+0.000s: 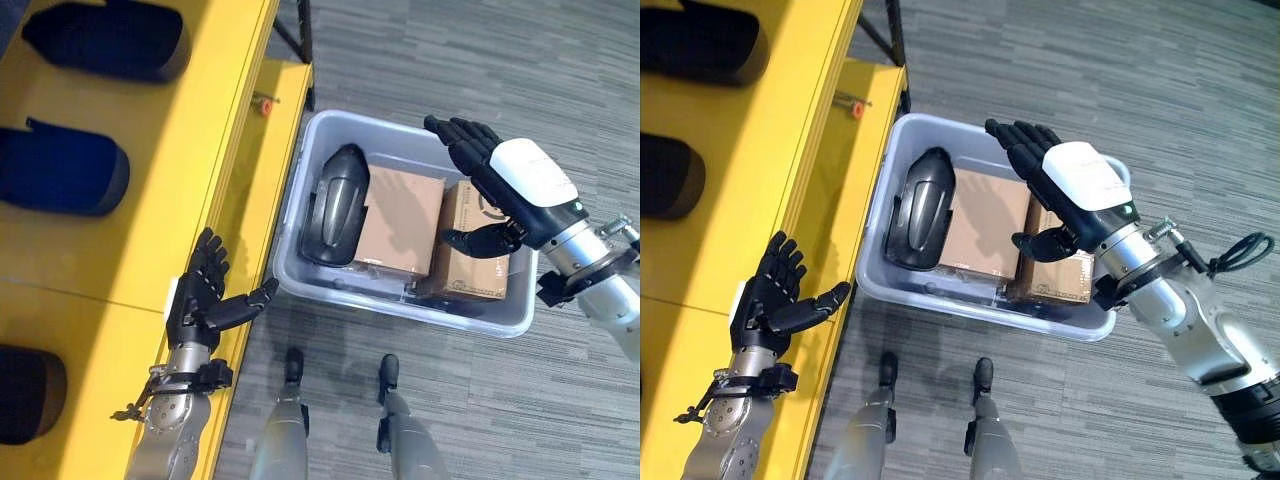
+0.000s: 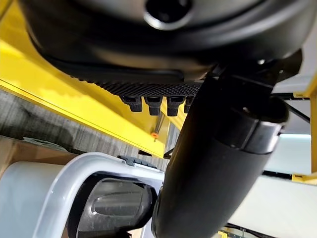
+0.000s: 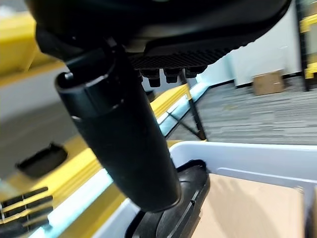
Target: Move parts from the plastic box to the shelf.
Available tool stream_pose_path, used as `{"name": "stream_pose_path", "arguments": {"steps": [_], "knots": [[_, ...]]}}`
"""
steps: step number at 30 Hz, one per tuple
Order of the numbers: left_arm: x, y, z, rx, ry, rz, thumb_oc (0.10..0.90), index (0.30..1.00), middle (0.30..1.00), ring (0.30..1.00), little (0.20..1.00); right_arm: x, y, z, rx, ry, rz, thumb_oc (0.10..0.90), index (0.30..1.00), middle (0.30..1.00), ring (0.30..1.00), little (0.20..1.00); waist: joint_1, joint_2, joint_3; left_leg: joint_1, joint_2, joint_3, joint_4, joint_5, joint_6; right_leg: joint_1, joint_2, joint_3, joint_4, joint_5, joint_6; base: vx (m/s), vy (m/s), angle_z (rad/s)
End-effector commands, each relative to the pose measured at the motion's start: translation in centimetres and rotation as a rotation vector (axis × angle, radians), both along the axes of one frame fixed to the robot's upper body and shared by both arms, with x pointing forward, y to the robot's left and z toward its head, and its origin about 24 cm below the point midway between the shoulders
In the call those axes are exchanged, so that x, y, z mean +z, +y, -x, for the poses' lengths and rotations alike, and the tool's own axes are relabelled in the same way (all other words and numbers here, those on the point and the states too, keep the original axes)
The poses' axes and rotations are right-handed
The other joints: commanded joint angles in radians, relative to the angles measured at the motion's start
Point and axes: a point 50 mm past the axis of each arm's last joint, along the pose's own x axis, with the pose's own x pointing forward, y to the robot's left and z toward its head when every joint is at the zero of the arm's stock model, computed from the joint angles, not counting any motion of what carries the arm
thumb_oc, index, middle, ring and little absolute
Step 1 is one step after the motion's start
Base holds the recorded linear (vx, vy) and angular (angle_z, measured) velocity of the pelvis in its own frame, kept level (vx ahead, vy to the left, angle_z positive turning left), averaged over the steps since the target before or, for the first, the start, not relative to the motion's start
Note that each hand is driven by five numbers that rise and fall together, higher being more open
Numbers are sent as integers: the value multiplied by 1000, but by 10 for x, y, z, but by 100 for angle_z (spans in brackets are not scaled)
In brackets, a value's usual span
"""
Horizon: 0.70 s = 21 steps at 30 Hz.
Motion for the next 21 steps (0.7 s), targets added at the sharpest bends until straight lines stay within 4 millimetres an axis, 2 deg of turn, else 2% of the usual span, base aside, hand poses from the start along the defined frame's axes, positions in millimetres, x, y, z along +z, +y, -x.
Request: {"name": "stream_pose_path", "arguments": {"steps": [1,7,12,15,21], "knots": [[62,-4,2,-58,-312,-53,900,1000,1000,1000,1000,42,16,-1,66,-177,67,900,1000,1000,1000,1000,22,-23,-21,-63,61,9,51,10,-28,94,-42,-33,160,-224,20,-61,-112,29],[91,-10,1,-84,-451,-77,900,1000,1000,1000,1000,48,23,-18,26,-169,254,900,1000,1000,1000,1000,47,-10,32,-82,84,-13,42,41,-47,30,-7,-47,252,-273,4,-53,-95,9],[103,-18,2,-126,-519,-60,900,1000,1000,1000,1000,47,24,-29,6,-148,294,900,1000,1000,1000,1000,48,-4,43,-89,93,-24,34,57,-56,8,5,-56,282,-292,-4,-26,-69,8],[120,-30,1,-187,-598,-57,900,1000,1000,1000,1000,45,30,-37,9,-126,334,900,1000,1000,1000,1000,50,0,52,-96,99,-33,29,66,-62,-11,14,-62,312,-308,-11,-38,-91,-1],[138,-47,0,-271,-692,-28,900,1000,1000,1000,1000,49,40,-44,14,-147,415,900,1000,1000,1000,1000,47,4,59,-102,104,-46,26,76,-67,-33,21,-70,349,-326,-20,-25,-54,5]]}}
